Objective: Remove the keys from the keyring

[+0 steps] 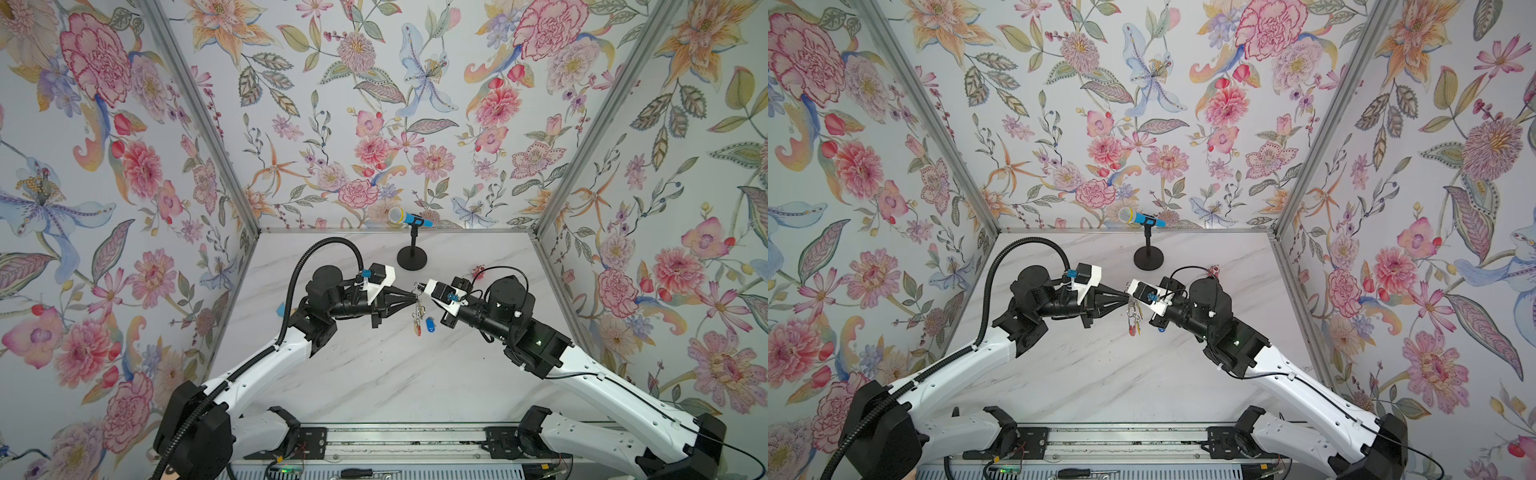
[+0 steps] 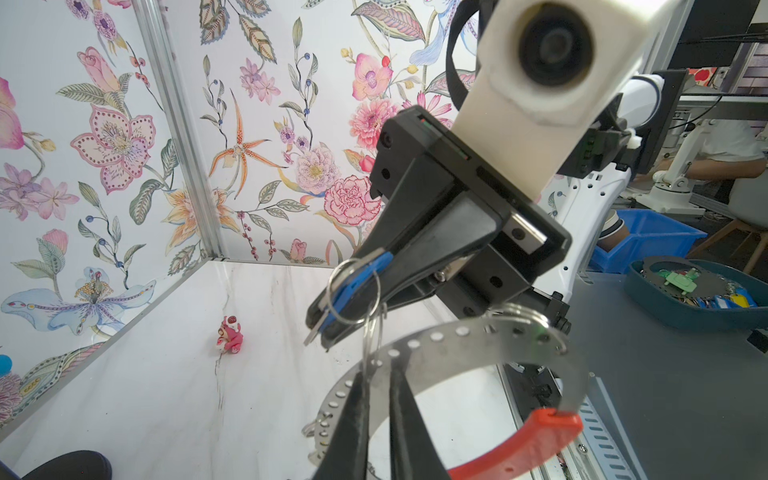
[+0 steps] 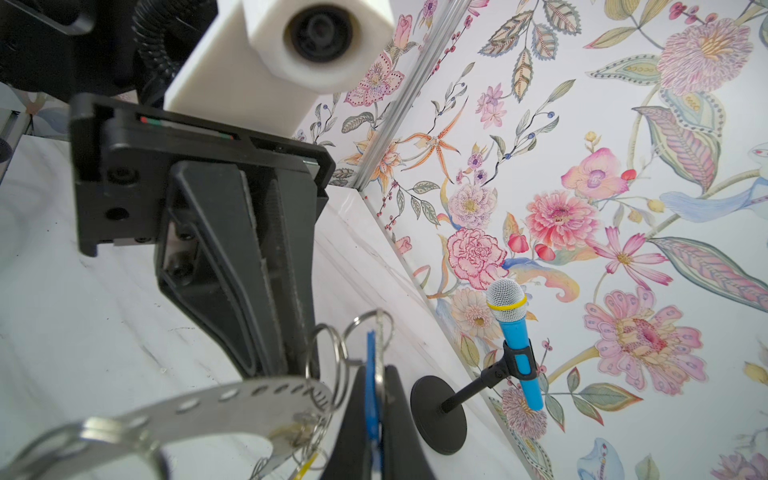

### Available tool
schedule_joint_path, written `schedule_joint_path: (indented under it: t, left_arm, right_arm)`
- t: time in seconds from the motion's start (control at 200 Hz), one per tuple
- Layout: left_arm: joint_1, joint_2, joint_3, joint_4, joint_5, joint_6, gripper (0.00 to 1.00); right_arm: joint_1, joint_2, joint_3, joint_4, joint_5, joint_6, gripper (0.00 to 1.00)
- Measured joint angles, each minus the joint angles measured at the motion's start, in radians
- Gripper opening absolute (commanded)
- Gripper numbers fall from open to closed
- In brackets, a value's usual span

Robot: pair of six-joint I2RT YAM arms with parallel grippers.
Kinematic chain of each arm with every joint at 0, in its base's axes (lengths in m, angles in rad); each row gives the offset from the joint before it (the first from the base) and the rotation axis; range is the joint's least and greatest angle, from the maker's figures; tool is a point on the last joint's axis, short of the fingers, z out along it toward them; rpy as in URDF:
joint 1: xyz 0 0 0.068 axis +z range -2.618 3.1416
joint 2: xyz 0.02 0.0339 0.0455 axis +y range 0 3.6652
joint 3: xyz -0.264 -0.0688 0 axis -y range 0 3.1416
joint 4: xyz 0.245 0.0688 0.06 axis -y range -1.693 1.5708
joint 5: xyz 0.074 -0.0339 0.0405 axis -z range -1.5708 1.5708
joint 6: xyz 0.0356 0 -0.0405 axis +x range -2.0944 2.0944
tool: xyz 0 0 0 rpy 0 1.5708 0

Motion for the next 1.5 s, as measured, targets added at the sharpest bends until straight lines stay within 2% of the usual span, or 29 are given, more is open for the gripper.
schedule_joint_path:
  t: [0.1, 0.23, 0.395, 0.44, 0.591, 0.796, 0.926, 1.056, 1.316, 1.501]
  left_arm:
    - [0.0, 0.003, 0.006, 0.0, -0.003, 0.004, 0.11]
    - [0.0, 0.004, 0.016, -0.001, -0.006, 0.005, 0.18]
    - [0.0, 0.004, 0.021, 0.001, -0.007, 0.004, 0.18]
    - [0.0, 0.004, 0.023, 0.002, -0.007, 0.003, 0.16]
    - [0.0, 0.004, 0.025, 0.009, -0.006, 0.0, 0.0]
    - [0.0, 0.003, 0.043, -0.05, -0.012, 0.037, 0.0]
    - [0.0, 0.002, 0.098, -0.205, -0.026, 0.137, 0.0]
    - [0.0, 0.011, 0.202, -0.435, -0.045, 0.294, 0.0]
    - [0.0, 0.102, 0.425, -0.861, -0.097, 0.6, 0.0]
    - [-0.008, 0.192, 0.526, -1.073, -0.127, 0.75, 0.0]
  right_arm:
    - [0.0, 0.0, 0.0, 0.0, 0.0, 0.0, 0.0]
    - [0.0, 0.0, 0.0, 0.0, 0.0, 0.0, 0.0]
    - [0.0, 0.0, 0.0, 0.0, 0.0, 0.0, 0.0]
    - [0.0, 0.0, 0.0, 0.0, 0.0, 0.0, 0.0]
    - [0.0, 0.0, 0.0, -0.001, 0.0, 0.0, 0.0]
    - [0.0, 0.0, 0.0, -0.008, 0.002, 0.0, 0.0]
    - [0.0, -0.002, 0.002, -0.031, 0.006, -0.005, 0.0]
    - [0.009, 0.002, 0.024, -0.071, 0.023, -0.033, 0.0]
    - [0.061, 0.069, 0.114, -0.211, 0.146, -0.145, 0.0]
    - [0.096, 0.108, 0.123, -0.28, 0.22, -0.202, 0.0]
